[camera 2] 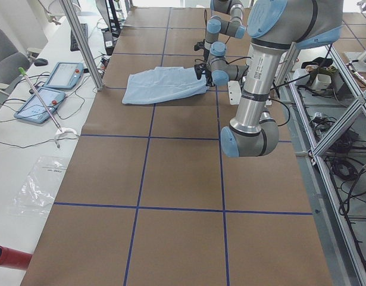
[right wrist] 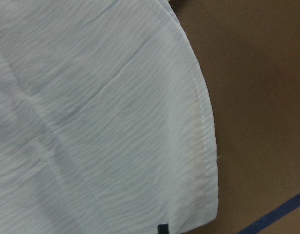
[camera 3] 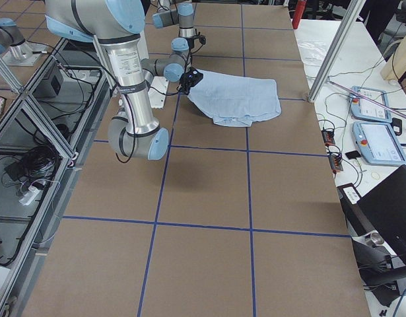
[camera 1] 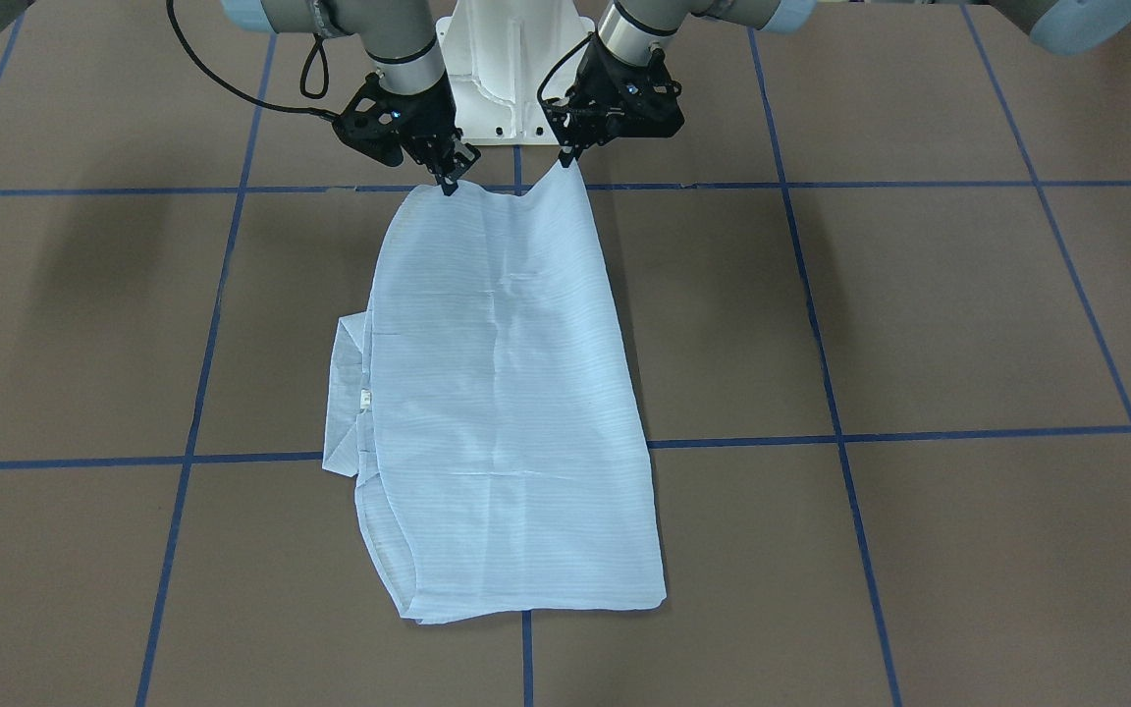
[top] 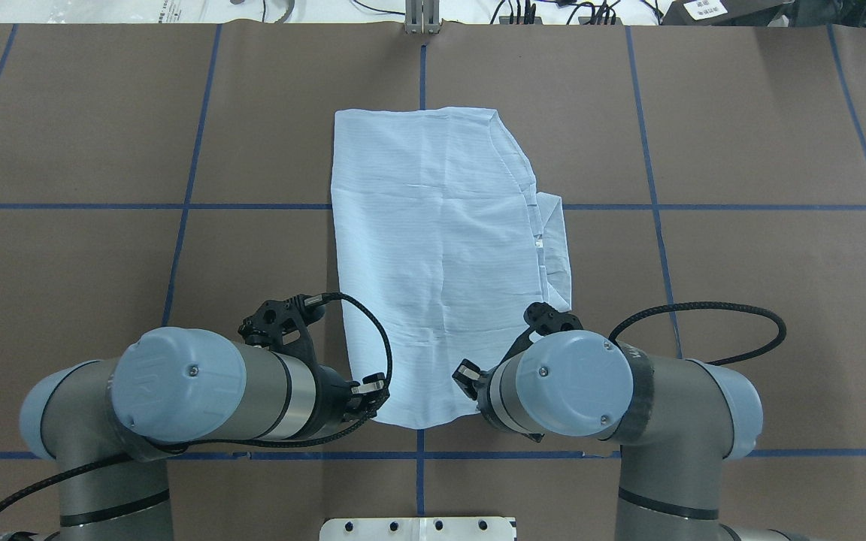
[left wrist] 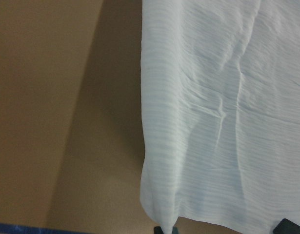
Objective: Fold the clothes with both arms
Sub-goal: 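Grasp the near edge of the folded shirt with both grippers, then lift the near edge with both grippers and fold it over toward the far edge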
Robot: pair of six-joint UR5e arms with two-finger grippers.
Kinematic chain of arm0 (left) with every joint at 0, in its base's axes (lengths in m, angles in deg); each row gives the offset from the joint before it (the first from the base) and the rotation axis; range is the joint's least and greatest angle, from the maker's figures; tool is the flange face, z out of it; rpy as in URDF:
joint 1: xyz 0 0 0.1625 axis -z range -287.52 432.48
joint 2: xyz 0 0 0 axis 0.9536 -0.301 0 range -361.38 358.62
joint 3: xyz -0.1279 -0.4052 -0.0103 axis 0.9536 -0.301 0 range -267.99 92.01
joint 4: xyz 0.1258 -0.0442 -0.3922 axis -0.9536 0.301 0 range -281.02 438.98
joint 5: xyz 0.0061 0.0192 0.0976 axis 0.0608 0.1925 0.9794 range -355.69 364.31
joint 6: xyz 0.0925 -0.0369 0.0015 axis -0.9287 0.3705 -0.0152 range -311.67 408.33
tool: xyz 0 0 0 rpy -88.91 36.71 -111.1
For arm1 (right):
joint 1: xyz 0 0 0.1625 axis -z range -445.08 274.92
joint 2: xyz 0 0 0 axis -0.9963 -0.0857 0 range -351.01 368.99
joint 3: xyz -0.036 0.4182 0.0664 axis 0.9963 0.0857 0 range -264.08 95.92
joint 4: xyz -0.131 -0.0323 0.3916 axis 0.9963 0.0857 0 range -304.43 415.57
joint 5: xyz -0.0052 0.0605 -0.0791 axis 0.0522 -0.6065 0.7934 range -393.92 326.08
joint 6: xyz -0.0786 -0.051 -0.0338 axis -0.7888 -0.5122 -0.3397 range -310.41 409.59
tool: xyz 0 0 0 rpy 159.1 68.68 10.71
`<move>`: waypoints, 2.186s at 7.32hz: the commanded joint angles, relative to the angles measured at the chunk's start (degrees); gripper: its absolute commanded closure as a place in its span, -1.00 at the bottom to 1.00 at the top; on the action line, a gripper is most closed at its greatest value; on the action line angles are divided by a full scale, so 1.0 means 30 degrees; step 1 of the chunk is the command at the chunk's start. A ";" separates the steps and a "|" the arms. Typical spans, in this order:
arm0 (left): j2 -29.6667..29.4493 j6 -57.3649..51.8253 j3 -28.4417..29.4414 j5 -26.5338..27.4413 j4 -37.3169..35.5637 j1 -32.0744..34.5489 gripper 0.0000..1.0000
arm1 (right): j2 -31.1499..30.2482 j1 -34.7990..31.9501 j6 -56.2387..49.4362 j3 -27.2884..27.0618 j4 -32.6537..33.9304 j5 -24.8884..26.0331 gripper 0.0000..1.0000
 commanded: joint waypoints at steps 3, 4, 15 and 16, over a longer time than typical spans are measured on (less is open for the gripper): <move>0.0127 0.2810 -0.4896 -0.0858 -0.3494 -0.2210 1.00 | -0.0809 0.1187 0.0134 -0.4608 0.0581 -0.3537 1.00; 0.0127 0.3073 -0.5931 -0.0890 -0.4672 -0.2533 1.00 | -0.0809 0.1306 0.0135 -0.5110 0.0789 -0.3572 1.00; -0.2242 -0.0294 0.8077 -0.0890 0.5848 0.4671 1.00 | 0.3523 -0.5487 -0.6398 0.6214 -0.2949 -0.0027 1.00; -0.2246 -0.0352 0.8324 -0.0890 0.6298 0.4961 1.00 | 0.4107 -0.5664 -0.6427 0.6948 -0.3017 -0.0027 1.00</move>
